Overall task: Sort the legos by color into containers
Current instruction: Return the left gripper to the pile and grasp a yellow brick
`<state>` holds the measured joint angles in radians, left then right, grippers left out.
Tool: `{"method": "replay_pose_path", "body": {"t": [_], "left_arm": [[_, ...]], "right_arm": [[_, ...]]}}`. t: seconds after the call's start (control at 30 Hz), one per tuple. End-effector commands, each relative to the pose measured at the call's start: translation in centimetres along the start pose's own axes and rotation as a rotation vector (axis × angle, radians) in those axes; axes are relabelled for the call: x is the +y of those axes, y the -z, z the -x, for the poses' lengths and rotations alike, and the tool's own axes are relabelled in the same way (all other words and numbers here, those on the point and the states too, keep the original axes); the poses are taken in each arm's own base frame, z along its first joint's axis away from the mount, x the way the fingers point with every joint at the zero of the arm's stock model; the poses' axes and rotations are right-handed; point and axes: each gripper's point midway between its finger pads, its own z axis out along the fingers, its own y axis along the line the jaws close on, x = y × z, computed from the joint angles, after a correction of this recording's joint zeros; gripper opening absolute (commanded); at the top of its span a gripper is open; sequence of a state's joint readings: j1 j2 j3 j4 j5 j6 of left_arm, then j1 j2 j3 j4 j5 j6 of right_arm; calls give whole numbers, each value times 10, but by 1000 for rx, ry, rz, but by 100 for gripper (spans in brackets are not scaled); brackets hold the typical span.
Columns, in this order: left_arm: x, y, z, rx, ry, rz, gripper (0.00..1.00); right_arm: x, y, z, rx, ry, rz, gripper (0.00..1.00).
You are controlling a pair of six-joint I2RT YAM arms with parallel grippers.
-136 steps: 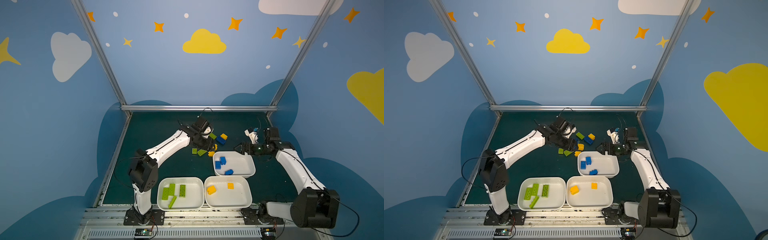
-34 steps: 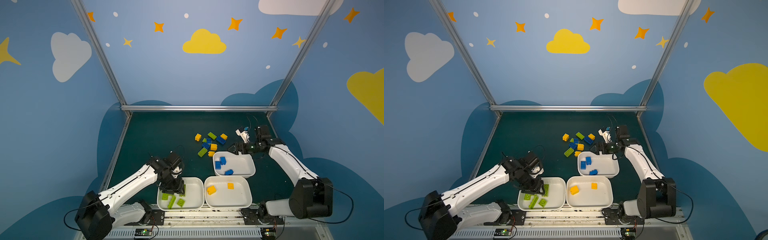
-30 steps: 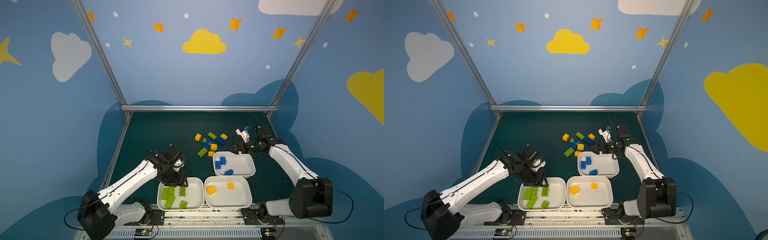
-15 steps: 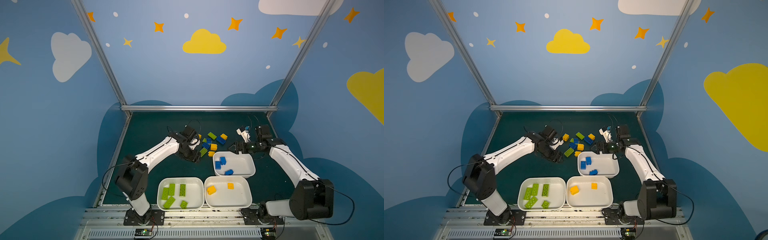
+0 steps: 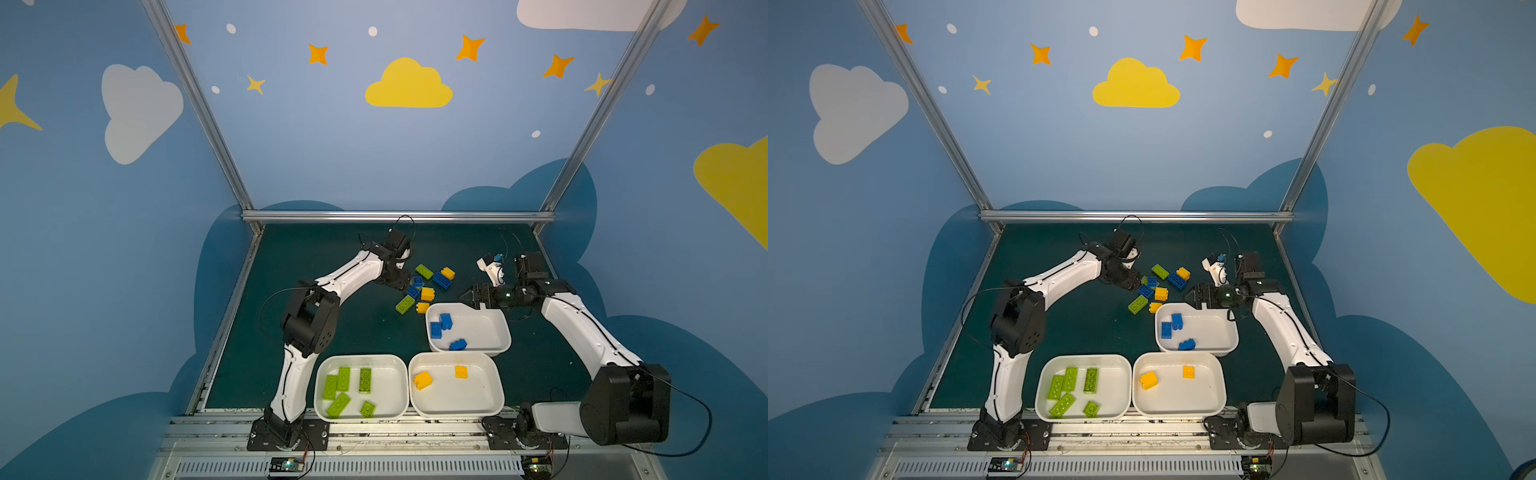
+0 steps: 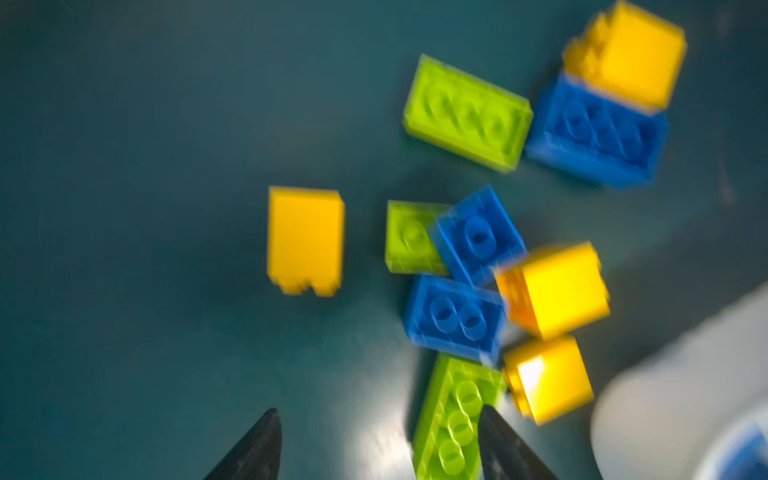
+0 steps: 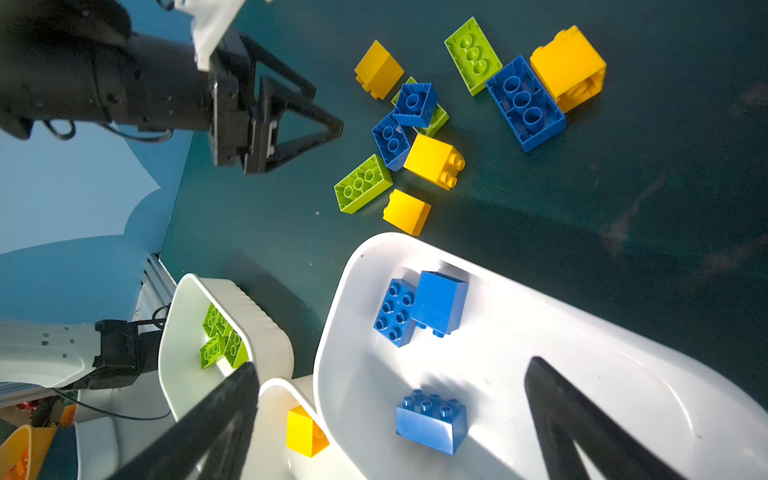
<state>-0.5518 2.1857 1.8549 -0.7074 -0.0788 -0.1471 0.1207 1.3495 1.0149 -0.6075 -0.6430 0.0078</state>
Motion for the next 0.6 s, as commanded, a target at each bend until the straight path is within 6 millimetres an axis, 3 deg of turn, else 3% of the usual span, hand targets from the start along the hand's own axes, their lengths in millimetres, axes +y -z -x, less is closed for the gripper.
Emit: {"method": "replay_pose_path", "body": {"t": [0.0,0.1,0.3,0.57], "left_arm": [[23,-13,6,17,51,78,74],[21,-25,19,3,47,64,73],[21,-49,25,34,44,50,69],[32,-69,22,66,64,40,50]], "right_arm": [[0,5,4,-17,5,-9,98],[0,5,5,-17,6,-9,98],[0,7,9,-19,6,-8,99],[-1,11,8,-16,5,-14,99]]}}
